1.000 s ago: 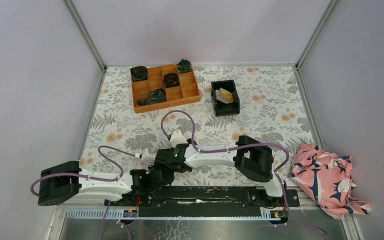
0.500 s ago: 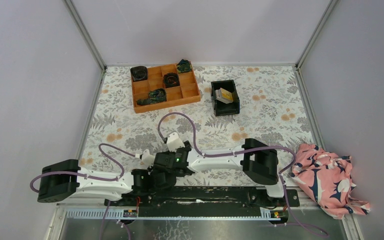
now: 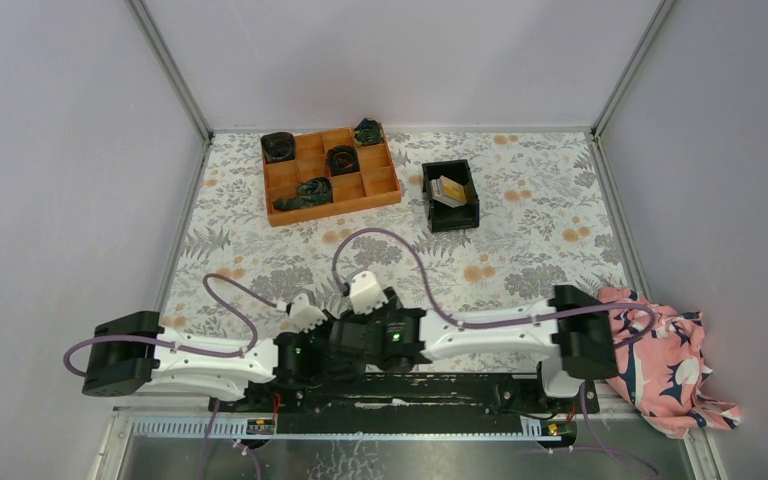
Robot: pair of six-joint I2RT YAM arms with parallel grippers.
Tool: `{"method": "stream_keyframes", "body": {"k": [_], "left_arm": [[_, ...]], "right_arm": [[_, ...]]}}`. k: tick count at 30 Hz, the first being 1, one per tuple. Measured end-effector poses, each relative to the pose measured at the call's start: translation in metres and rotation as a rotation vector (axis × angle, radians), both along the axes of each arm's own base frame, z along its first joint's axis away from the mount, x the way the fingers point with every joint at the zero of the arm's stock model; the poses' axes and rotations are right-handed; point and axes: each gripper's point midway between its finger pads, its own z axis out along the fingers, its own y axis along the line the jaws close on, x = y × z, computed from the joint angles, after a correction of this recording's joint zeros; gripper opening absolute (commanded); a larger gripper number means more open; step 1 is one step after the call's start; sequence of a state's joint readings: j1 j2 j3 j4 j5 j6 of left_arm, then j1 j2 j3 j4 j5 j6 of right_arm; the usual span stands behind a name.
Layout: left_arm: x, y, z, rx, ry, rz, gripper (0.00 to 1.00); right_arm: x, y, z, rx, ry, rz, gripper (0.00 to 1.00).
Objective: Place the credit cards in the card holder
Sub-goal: Close the card holder at the center of the board.
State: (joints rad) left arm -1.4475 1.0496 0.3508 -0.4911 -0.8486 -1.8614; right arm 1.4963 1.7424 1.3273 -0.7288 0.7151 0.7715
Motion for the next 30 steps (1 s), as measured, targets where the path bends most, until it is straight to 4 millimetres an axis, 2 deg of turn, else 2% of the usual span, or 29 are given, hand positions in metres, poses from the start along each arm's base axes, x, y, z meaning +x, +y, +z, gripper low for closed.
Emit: {"method": "stream_keyframes", "body": {"k": [3,6,8,11,15,21,26,30], "left_arm": [[0.005,-0.012,0.014,0.016,-0.03,-0.011,0.22],[0.01,-0.022,0.026,0.033,-0.065,-0.02,0.22],[0.013,-0.026,0.028,0.054,-0.082,-0.028,0.22],[0.02,-0.026,0.025,0.091,-0.094,-0.035,0.22],[0.033,-0.023,0.017,0.124,-0.098,-0.021,0.22],[0.04,-0.021,0.008,0.151,-0.093,-0.02,0.22],[0.046,-0.014,0.002,0.159,-0.081,-0.009,0.22],[0.049,-0.013,-0.004,0.169,-0.067,-0.008,0.22]], "right_arm": [[0.012,-0.019,0.013,0.055,-0.008,-0.029,0.67],[0.038,-0.046,0.02,0.106,-0.016,-0.094,0.67],[0.051,-0.06,0.017,0.122,-0.009,-0.128,0.66],[0.064,-0.074,0.002,0.125,0.023,-0.157,0.66],[0.07,-0.08,-0.02,0.128,0.076,-0.158,0.66],[0.081,-0.079,-0.047,0.174,0.153,-0.16,0.66],[0.084,-0.073,-0.062,0.214,0.219,-0.142,0.66],[0.078,-0.064,-0.068,0.255,0.266,-0.107,0.66]]}}
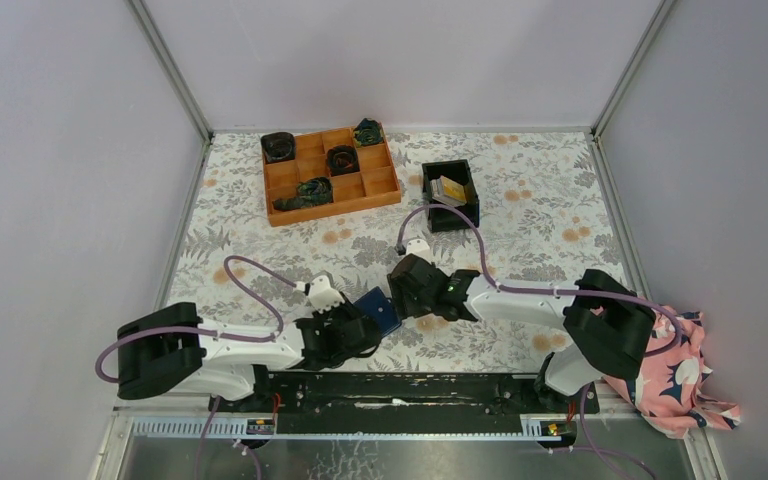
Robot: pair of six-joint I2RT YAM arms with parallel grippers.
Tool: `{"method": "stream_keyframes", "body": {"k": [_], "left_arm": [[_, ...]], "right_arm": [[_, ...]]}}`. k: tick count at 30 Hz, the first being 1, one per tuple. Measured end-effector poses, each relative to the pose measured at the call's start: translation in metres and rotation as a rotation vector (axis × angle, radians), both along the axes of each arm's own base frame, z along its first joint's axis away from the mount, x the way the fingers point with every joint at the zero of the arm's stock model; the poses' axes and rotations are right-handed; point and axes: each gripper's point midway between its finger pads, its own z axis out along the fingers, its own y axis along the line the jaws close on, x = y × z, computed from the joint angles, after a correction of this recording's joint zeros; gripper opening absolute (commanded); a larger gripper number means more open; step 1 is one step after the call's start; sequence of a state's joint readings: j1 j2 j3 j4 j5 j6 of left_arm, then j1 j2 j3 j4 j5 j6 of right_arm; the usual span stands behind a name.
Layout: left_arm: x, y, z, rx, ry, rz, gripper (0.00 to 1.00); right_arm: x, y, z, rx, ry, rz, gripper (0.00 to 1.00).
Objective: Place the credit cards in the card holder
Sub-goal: Close the card holder at the center of the board.
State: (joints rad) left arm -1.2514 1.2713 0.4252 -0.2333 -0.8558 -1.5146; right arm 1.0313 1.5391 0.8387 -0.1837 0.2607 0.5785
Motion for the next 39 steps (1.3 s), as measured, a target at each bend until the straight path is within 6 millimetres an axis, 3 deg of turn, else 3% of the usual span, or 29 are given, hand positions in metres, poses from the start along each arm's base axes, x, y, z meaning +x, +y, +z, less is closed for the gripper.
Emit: {"method": "stream_keyframes", "body": {"k": [15,26,39], "left_arm": [[0.007,-0.002,-0.008,0.004,0.017,0.007,0.21],[0.007,-0.001,-0.009,-0.003,0.015,0.008,0.22],[-0.001,0.017,-0.009,-0.091,0.002,0.029,0.23]], "right_arm": [[-0.019,0.006,-0.021,0.047,0.093,0.058,0.66],[-0.021,0.009,-0.019,0.087,0.085,0.067,0.67],[-0.012,0.025,-0.018,0.161,0.041,0.075,0.69]]}}
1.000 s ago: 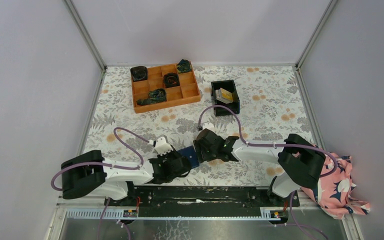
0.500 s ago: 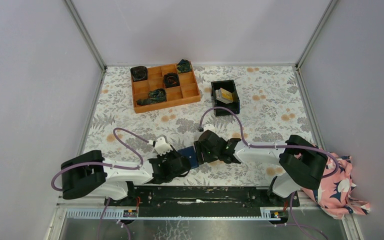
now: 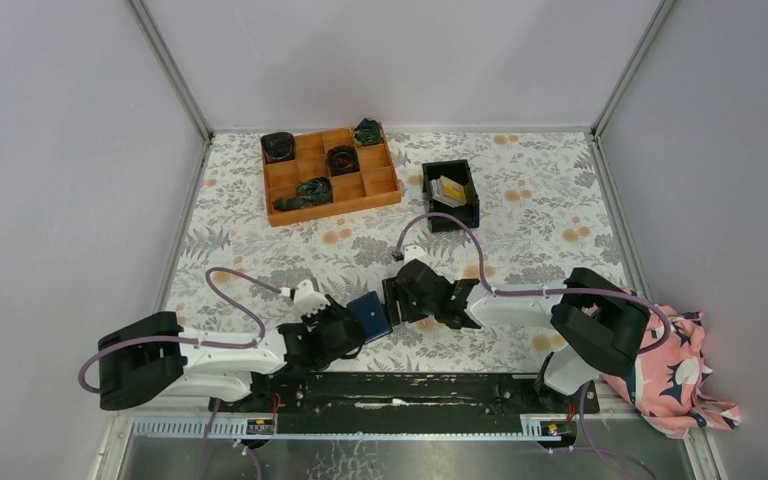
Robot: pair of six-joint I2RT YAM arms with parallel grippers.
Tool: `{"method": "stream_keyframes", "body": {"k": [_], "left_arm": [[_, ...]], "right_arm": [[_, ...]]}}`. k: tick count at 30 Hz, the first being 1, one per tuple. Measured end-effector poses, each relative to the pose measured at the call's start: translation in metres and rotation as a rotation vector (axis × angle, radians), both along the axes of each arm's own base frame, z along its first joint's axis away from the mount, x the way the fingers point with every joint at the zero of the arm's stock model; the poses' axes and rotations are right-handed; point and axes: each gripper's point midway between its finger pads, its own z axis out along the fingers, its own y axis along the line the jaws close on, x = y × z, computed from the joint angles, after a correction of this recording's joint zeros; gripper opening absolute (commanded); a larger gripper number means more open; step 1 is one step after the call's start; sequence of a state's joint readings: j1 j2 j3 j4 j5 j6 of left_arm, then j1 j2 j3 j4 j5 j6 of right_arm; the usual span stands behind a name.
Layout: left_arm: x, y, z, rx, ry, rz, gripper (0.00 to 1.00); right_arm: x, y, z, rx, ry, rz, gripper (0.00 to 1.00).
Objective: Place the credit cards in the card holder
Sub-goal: Close the card holder at the center of the board.
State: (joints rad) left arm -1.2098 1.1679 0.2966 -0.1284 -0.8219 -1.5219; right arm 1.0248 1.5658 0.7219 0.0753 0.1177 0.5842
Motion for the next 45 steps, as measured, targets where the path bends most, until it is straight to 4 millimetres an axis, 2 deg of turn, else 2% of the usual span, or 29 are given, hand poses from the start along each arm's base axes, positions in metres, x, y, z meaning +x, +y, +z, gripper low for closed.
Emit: {"method": "stream_keyframes", "body": {"k": [13,24,32,40,45], "left_arm": [[-0.005,0.011,0.002,-0.02,0.0,0.015,0.23],[-0.007,0.015,-0.007,0.022,0.013,0.015,0.23],[-0.006,0.007,-0.003,0.037,0.009,-0.004,0.24],[0.0,-0.013,0.01,0.033,-0.011,-0.037,0.25],[0.002,-0.019,0.01,0.057,-0.013,-0.053,0.25]], "right_arm": [[0.023,0.011,0.0,0.019,-0.09,-0.048,0.7],[0.041,0.0,-0.003,-0.062,-0.158,-0.132,0.69],[0.042,-0.006,-0.004,-0.082,-0.168,-0.15,0.68],[0.036,-0.02,-0.004,-0.107,-0.161,-0.151,0.66],[0.034,-0.021,-0.004,-0.112,-0.157,-0.147,0.64]]}}
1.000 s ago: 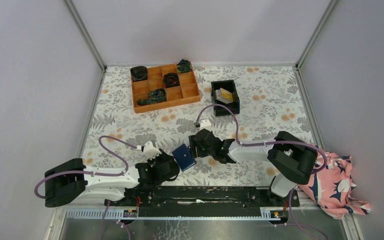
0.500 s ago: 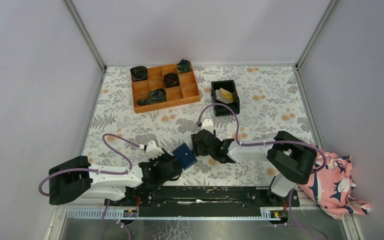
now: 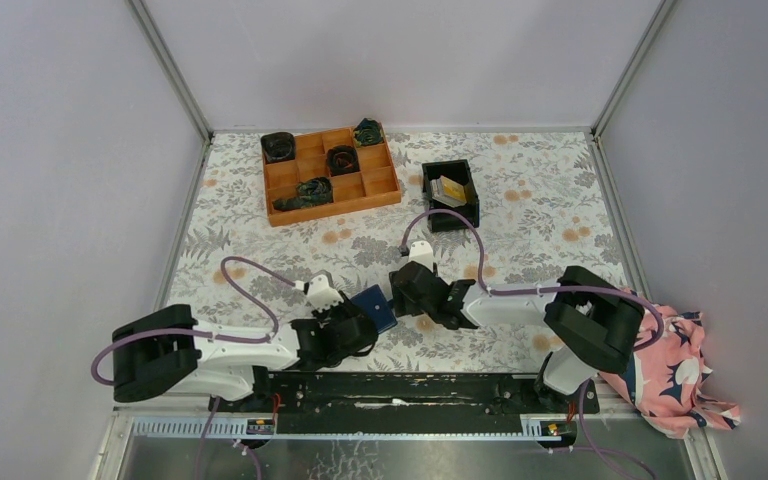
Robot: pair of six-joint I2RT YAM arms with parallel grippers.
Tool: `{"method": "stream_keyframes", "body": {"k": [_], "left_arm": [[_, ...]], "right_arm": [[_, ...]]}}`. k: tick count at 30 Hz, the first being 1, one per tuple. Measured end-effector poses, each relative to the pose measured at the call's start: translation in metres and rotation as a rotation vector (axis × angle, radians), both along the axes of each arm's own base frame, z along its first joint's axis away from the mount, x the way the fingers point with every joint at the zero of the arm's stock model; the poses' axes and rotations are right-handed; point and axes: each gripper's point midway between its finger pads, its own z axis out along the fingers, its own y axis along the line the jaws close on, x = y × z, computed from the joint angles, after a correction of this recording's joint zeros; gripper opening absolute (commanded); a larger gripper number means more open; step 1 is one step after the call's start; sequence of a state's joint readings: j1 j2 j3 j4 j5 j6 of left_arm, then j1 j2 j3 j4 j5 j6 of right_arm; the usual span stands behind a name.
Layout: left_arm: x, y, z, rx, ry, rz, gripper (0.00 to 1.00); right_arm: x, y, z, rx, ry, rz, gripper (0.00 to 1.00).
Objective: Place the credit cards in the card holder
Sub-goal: Close the card holder at the center of the board.
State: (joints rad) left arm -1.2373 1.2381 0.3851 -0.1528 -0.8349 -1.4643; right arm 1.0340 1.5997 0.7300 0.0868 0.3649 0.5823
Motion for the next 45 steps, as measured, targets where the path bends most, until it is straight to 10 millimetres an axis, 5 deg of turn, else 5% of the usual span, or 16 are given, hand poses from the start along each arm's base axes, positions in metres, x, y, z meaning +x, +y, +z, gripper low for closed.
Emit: {"method": "stream_keyframes", "body": {"k": [15,34,45], "left_arm": [[0.007,-0.021,-0.006,0.02,-0.011,-0.026,0.25],[0.009,-0.029,-0.006,-0.013,-0.016,-0.031,0.25],[0.009,-0.03,-0.008,-0.015,-0.016,-0.031,0.25]], "right_arm": [[-0.005,-0.001,0.024,0.027,-0.014,0.039,0.6],[-0.002,0.005,0.034,0.015,-0.018,0.064,0.35],[-0.002,0.004,0.022,-0.024,-0.001,0.072,0.21]]}}
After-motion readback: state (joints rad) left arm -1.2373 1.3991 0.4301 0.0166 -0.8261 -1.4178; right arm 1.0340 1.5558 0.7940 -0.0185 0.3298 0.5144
